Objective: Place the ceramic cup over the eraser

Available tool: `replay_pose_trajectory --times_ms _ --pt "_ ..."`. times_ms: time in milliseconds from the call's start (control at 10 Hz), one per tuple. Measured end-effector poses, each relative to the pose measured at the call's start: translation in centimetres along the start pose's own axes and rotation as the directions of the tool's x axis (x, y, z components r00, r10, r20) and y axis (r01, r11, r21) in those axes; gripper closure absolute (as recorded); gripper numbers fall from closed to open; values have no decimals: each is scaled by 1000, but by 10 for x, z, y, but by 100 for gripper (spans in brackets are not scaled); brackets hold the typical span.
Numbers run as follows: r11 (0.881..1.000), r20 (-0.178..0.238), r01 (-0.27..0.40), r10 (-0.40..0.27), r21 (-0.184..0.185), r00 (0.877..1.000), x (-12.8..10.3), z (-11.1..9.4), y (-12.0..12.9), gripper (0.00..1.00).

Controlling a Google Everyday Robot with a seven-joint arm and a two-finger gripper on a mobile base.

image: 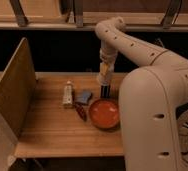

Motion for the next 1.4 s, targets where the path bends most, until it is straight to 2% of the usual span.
replay_pose_trajectory --times_ms 300,600,1000,1400 --pt "1000 -46 18 -18 -4 999 -1 14 6 100" --pt "998 -84 5 -10 -55 996 2 42 16 100" --pt "993 -98 -17 6 -113 995 1 77 21 100" --pt "990 -107 -12 -4 -143 994 1 98 24 100"
